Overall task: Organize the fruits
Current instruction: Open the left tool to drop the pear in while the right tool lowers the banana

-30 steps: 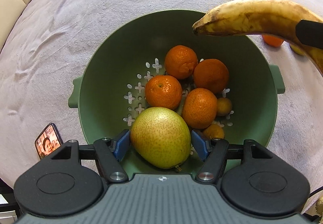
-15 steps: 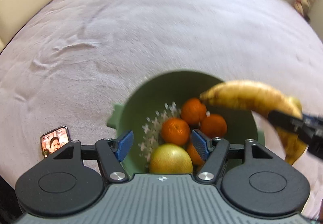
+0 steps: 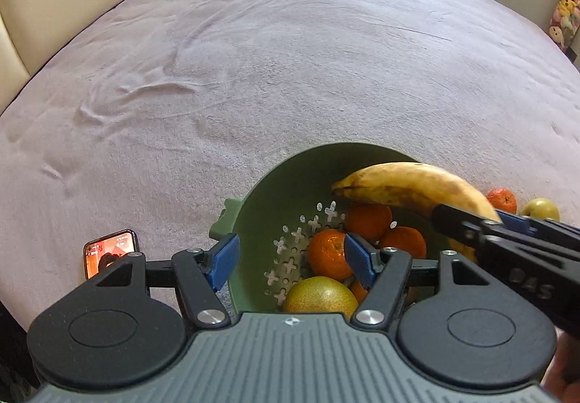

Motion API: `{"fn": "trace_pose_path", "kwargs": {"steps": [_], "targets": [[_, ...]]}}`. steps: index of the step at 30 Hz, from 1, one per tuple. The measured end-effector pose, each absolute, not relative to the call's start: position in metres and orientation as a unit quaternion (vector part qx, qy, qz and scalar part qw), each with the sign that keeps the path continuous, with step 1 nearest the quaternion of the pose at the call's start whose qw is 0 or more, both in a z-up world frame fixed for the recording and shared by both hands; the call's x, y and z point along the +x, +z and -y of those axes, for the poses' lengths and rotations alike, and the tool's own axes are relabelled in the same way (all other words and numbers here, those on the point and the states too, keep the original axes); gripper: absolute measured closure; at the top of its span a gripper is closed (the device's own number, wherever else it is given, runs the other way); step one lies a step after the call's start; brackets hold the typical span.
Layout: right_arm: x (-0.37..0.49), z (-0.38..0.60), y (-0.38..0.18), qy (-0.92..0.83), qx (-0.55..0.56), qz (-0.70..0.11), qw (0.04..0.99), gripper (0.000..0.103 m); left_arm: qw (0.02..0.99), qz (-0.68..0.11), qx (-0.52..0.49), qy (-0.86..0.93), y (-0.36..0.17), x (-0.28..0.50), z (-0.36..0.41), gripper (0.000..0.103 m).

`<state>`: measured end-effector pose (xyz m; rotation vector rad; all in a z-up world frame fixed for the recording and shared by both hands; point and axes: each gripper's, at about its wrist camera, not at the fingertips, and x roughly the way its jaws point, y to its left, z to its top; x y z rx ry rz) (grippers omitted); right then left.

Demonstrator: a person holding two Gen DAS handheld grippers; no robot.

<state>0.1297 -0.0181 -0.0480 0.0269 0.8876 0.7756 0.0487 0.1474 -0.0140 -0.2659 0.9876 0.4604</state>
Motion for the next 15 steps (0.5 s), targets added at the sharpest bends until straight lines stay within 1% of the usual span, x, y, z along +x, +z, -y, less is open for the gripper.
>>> {"fn": "trace_pose_path", "kwargs": {"steps": [8,15], "targets": [[0.125,-0.002,-0.059,0.361,-0.026,-0.403,0.84,0.068,0.848,-0.464,-0.127,0.224,-0.012,0.047,-0.151,0.026],[0.119,-0.012,-0.061,0.361,-0.095,-0.404,0.835,0.067,0.847,-0.465,-0.126,0.226,-0.011,0.047,-0.153,0.026]]}}
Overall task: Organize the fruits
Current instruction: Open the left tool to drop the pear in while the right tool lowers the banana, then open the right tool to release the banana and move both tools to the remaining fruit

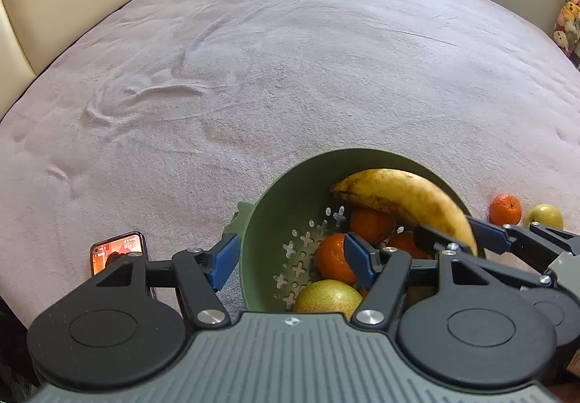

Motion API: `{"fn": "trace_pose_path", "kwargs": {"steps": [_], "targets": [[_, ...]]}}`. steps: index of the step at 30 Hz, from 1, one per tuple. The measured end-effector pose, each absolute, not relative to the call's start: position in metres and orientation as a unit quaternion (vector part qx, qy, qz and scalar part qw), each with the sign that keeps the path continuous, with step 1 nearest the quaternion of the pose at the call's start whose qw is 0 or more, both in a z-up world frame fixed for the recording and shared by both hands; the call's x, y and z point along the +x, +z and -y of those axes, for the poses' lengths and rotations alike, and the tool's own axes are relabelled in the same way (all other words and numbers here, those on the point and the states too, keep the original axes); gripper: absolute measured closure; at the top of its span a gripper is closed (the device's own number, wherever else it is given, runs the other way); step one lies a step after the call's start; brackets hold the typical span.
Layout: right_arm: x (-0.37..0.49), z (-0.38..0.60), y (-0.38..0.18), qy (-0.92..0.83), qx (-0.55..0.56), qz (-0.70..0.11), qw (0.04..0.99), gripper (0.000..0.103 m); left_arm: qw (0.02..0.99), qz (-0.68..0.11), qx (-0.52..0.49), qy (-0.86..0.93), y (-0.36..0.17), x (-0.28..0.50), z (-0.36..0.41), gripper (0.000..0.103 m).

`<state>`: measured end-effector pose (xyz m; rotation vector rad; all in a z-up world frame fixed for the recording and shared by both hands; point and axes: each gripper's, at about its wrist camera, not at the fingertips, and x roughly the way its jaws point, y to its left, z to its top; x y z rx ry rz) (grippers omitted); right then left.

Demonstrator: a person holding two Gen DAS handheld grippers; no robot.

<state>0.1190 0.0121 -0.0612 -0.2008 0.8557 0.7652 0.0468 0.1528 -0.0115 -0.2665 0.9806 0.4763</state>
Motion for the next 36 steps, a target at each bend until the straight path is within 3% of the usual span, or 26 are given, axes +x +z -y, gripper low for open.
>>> {"fn": "trace_pose_path", "kwargs": {"steps": [15,24,26,36], "targets": [[0.124,-0.012,-0.059,0.344,-0.157,-0.402,0.834,0.071,0.85,-0.463,-0.125,0.219,-0.01,0.047,-0.151,0.026],[0.118,0.01,-0.036,0.35,-0.149,-0.385,0.841,0.063,0.854,-0.459,-0.121,0.212,-0.006,0.048,-0.145,0.026],[0.116,0.016,-0.031,0.351,-0.147,-0.381,0.843,0.057,0.857,-0.456,-0.117,0.208,-0.004,0.048,-0.141,0.026],[0.106,0.071,0.0,0.324,-0.131,-0.349,0.869,0.046,0.891,-0.412,-0.102,0.16,0.01,0.05,-0.114,0.026]]}}
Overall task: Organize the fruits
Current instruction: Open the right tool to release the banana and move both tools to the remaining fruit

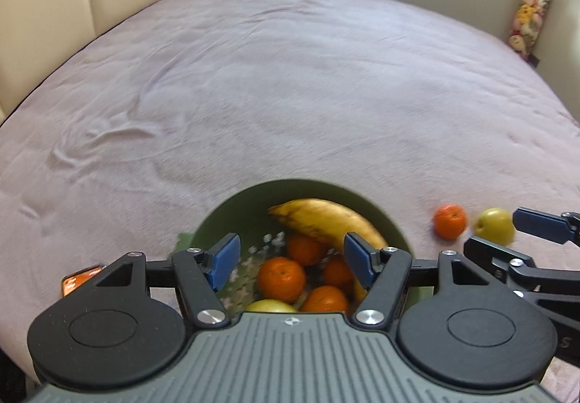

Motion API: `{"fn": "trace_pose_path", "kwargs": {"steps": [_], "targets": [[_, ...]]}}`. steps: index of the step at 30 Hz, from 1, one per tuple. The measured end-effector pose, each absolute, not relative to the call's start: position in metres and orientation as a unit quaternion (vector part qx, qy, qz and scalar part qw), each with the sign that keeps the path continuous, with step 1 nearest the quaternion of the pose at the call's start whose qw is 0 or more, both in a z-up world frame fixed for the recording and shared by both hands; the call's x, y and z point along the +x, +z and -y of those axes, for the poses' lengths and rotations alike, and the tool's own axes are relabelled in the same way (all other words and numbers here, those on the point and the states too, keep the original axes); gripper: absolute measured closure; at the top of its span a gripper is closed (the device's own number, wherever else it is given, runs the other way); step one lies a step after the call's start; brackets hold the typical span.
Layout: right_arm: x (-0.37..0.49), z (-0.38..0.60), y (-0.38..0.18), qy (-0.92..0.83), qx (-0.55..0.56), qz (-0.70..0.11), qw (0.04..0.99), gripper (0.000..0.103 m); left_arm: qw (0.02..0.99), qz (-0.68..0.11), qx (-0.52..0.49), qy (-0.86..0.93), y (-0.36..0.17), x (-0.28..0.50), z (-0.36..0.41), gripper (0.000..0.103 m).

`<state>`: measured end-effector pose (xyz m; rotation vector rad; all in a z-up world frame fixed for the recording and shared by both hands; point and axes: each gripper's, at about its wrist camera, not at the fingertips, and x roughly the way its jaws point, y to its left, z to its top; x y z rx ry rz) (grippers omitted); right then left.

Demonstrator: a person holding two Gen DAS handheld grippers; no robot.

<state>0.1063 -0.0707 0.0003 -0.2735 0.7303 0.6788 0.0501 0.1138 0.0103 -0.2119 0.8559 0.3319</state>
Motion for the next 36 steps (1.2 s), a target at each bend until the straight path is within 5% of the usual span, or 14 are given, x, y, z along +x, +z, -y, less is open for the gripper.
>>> {"fn": "trace_pose_path", "kwargs": {"steps": [25,36], "targets": [[0.119,0.171,-0.052,0.22,-0.065,-0.4,0.888,0.039,0.919,-0.393,-0.027,0.007,-0.018,0.074,-0.022,0.026],[0.154,0.178,-0.064,0.205,-0.042,-0.395,0.894,0.04,0.914,-0.397,-0.068,-0.038,-0.018,0.104,-0.018,0.03]]}}
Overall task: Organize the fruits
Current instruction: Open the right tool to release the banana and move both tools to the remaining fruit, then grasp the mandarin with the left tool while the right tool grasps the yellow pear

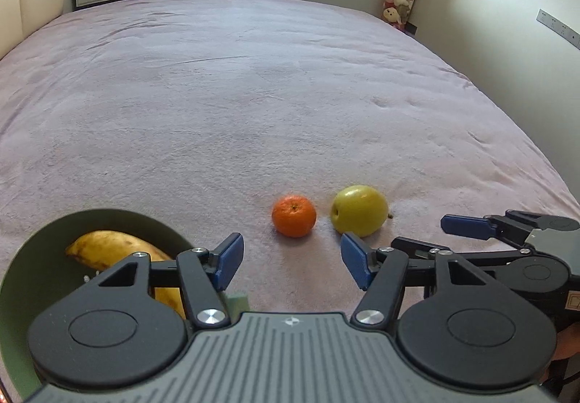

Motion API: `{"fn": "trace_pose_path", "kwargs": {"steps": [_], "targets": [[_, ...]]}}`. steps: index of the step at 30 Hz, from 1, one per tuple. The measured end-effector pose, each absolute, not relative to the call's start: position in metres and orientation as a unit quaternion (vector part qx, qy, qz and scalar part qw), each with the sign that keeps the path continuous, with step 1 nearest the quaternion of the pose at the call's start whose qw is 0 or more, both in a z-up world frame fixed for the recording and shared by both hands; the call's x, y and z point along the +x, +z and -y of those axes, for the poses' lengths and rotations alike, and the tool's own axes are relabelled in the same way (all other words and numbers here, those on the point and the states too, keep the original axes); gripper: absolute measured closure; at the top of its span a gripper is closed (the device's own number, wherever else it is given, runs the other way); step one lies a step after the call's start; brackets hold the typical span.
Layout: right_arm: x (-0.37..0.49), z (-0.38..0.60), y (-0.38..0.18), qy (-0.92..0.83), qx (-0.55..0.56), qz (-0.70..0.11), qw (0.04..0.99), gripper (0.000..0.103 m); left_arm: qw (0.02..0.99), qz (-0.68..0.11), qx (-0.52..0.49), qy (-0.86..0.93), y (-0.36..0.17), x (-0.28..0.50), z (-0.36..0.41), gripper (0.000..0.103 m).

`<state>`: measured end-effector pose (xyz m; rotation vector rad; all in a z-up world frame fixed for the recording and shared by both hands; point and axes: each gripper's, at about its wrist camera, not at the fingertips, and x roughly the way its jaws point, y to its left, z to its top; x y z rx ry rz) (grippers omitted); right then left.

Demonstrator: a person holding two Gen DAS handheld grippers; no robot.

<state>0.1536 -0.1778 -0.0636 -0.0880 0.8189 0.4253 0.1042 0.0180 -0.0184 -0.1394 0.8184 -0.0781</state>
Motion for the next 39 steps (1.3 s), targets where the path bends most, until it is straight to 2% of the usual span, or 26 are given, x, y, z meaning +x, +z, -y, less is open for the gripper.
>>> {"fn": "trace_pose_path", "kwargs": {"steps": [3,7,18,25,34,37,39], "targets": [[0.168,0.181,-0.068,0.202,0.009,-0.411,0.889,0.04,0.913,-0.4,-0.071,-0.033,-0.02,0.116,-0.017,0.032],[0.184,0.186,-0.076,0.184,0.074,-0.435,0.878,0.04,0.911,-0.407,-0.06,-0.025,-0.025,0.131,-0.014,0.041],[0.215,0.214,-0.097,0.133,0.208,-0.481,0.842,0.04,0.88,-0.467,-0.072,-0.041,-0.058,0.174,-0.008,0.041],[0.221,0.213,-0.107,0.126,0.209,-0.495,0.834,0.04,0.868,-0.489,-0.082,-0.031,-0.078,0.193,-0.006,0.041],[0.229,0.209,-0.115,0.131,0.217,-0.502,0.827,0.04,0.869,-0.492,-0.045,-0.031,-0.089,0.212,0.006,0.041],[0.231,0.208,-0.117,0.132,0.223,-0.502,0.825,0.04,0.868,-0.494,-0.036,-0.03,-0.093,0.212,0.008,0.048],[0.232,0.207,-0.118,0.133,0.23,-0.502,0.823,0.04,0.867,-0.495,-0.05,-0.032,-0.095,0.211,0.005,0.048]]}}
